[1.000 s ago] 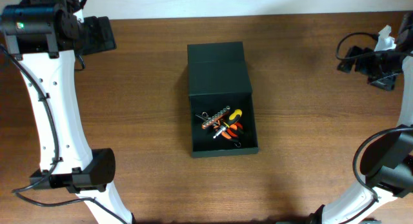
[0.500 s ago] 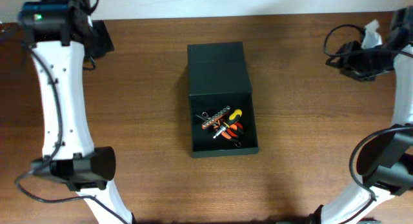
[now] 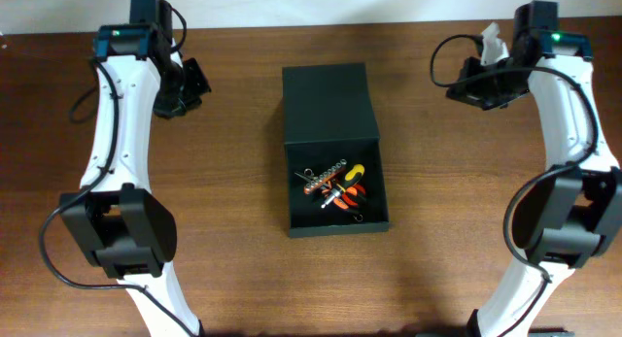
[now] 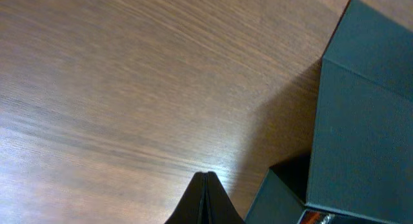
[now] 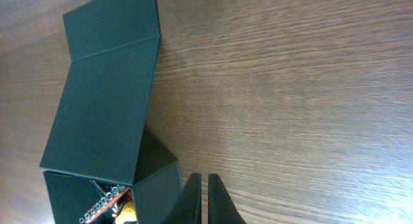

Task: Pack container
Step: 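Move both grippers to the upright lid's left and right edges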

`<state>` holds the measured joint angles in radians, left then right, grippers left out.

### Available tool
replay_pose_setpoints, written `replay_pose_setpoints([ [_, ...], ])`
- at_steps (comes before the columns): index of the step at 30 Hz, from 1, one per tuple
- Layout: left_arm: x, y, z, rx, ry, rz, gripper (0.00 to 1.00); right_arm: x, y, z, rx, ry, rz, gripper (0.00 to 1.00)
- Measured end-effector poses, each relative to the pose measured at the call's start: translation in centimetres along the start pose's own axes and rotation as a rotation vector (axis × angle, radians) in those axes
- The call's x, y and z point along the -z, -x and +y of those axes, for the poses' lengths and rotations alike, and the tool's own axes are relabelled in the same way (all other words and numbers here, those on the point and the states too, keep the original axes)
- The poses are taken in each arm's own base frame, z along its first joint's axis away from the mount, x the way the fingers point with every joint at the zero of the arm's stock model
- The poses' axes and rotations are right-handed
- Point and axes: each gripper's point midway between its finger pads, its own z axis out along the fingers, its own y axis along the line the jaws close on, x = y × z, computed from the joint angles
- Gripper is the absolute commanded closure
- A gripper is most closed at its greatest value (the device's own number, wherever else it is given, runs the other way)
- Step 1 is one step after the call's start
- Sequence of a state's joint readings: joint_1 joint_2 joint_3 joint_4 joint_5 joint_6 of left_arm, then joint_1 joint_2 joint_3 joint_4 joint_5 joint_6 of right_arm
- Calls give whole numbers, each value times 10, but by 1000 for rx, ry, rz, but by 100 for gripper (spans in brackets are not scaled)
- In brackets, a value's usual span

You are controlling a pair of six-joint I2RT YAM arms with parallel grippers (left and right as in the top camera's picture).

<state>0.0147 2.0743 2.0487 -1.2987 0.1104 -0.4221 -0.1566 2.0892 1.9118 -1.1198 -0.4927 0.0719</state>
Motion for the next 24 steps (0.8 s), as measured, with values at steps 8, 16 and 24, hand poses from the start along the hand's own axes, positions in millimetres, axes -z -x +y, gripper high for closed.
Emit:
replay_pose_setpoints([
  [8,-39,-18,-29,-48,-117,52,98,-35,-4,-2,-38,97,66,96],
  [16,-64,-33,-55,-105,-228,82,98,-73,-14,-13,-87,155,142,96],
  [24,-98,-46,-65,-123,-318,146,98,-78,-6,-7,-61,190,112,96],
])
